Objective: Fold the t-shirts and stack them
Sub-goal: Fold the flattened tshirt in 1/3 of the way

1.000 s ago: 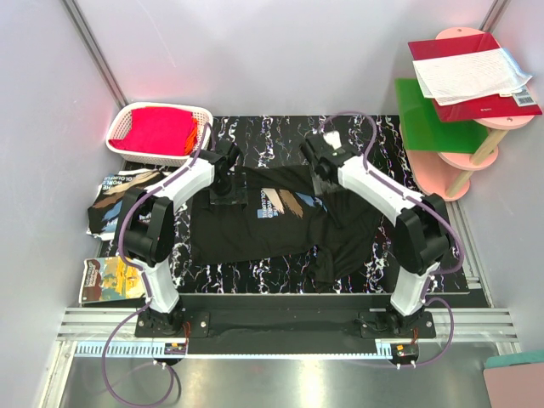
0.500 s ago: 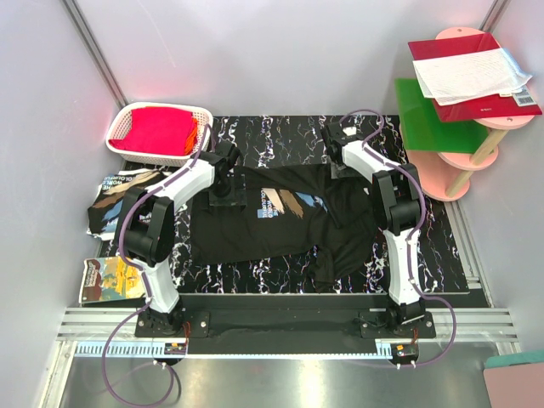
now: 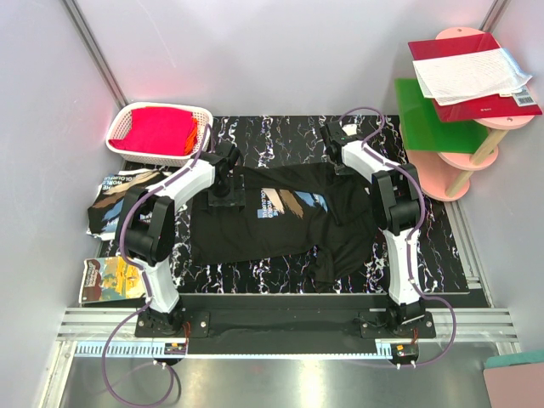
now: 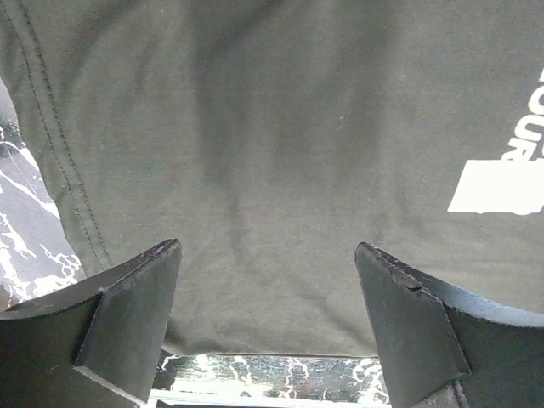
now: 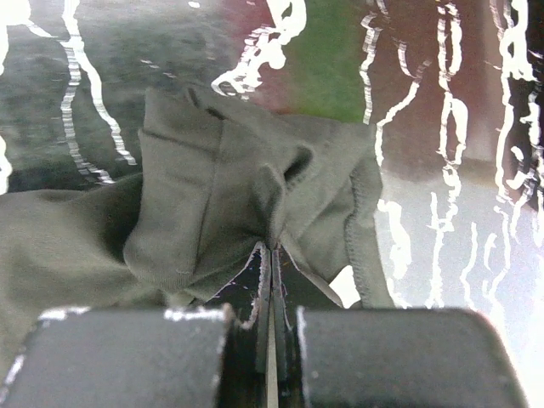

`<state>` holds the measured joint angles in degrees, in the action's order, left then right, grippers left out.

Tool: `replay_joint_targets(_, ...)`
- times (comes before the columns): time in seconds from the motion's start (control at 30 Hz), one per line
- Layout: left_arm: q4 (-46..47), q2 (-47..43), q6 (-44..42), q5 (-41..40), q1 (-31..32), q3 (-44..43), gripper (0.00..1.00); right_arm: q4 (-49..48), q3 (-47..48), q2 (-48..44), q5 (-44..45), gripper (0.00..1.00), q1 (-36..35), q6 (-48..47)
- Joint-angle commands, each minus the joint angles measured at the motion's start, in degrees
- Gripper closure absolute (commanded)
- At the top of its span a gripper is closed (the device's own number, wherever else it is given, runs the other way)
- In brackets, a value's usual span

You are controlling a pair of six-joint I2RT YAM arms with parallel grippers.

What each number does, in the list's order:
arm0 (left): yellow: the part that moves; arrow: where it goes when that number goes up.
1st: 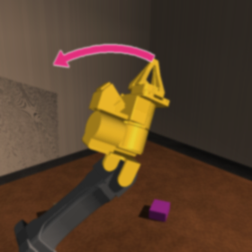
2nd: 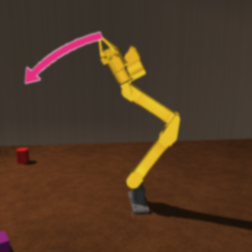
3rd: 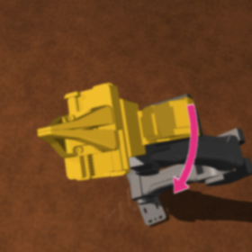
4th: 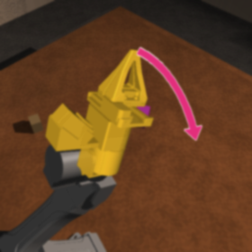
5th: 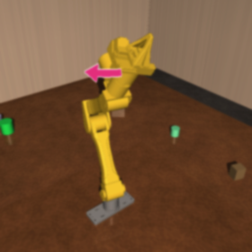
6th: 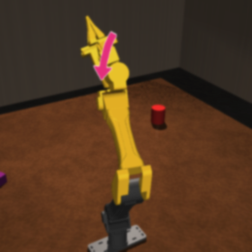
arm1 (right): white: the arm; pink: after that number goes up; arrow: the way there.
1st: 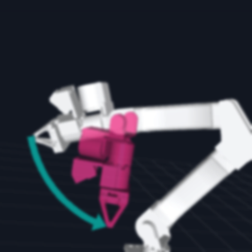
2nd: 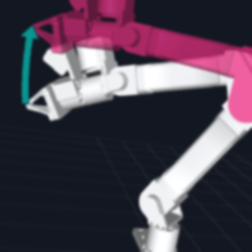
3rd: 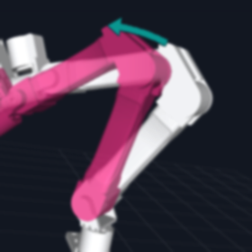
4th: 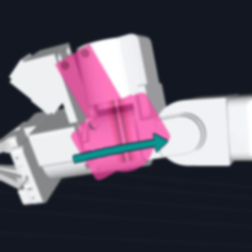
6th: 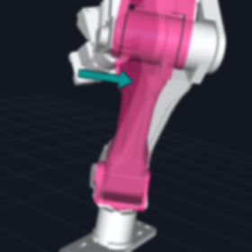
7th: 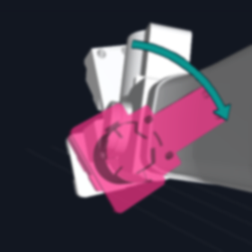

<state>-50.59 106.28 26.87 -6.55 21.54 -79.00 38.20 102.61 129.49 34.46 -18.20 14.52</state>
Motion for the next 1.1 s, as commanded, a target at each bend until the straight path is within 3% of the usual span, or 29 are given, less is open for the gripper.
replay_joint_targets(0.0, 0.05, -0.37, 0.64, -1.98, 0.17, -0.27, 0.12, 1.44, 0.14, -2.32, 6.93, 1.00, 1.06, 3.05)
replay_joint_targets(0.3, -1.62, -1.60, 0.55, -3.47, 0.17, -1.68, 0.12, 4.26, 0.49, -2.49, 9.75, 0.87, 1.58, 3.67)
replay_joint_targets(0.47, -1.62, -3.18, -0.15, -3.65, 0.17, -2.12, 0.11, 4.34, -0.83, -7.40, 7.47, 0.80, 1.59, 3.06)
replay_joint_targets(0.5, -1.45, -3.53, -0.59, -3.48, 0.17, -2.73, 0.11, 4.43, -1.35, -9.76, 6.16, 0.73, 1.50, 2.71)
replay_joint_targets(0.53, -1.27, -4.41, -0.68, -3.39, 0.17, -3.08, 0.10, 4.34, -1.79, -11.00, 6.15, 0.51, 1.41, 2.96)
replay_joint_targets(0.6, -0.66, -5.29, -1.38, -3.74, 0.17, -4.48, 0.09, 3.99, -3.45, -15.47, 6.15, 0.20, 1.06, 2.53)
replay_joint_targets(0.73, 0.67, -4.69, -2.61, -3.30, 0.08, -8.00, 0.09, 0.49, -7.06, -23.04, 1.77, 0.14, 0.53, 1.21)
replay_joint_targets(0.77, 0.67, -3.72, -2.88, -3.21, 0.08, -10.36, 0.18, -0.48, -7.94, -24.27, 0.36, 0.14, 0.53, 0.51)
replay_joint_targets(0.8, 0.75, -2.49, -2.97, -3.30, 0.08, -11.77, 0.45, -1.62, -9.69, -26.03, -2.87, 0.16, 0.44, -0.02)
replay_joint_targets(0.83, 0.58, 0.22, -2.88, -3.82, 0.08, -13.09, 0.85, -3.02, -10.40, -26.57, -4.91, 0.41, 0.53, -0.46)
replay_joint_targets(0.87, -0.03, 1.90, -2.70, -4.43, 0.08, -16.41, 1.00, -3.82, -11.11, -26.92, -6.67, 0.73, 0.62, -0.90)
replay_joint_targets(0.9, -0.47, 3.57, -2.53, -4.70, 0.08, -18.36, 1.00, -4.26, -11.90, -26.66, -9.82, 1.00, 0.44, -0.73)
replay_joint_targets(1.07, -6.70, 15.96, -2.44, -6.72, -0.01, -32.84, 1.00, -4.01, -11.99, -22.01, -14.94, 1.00, 0.53, -0.90)
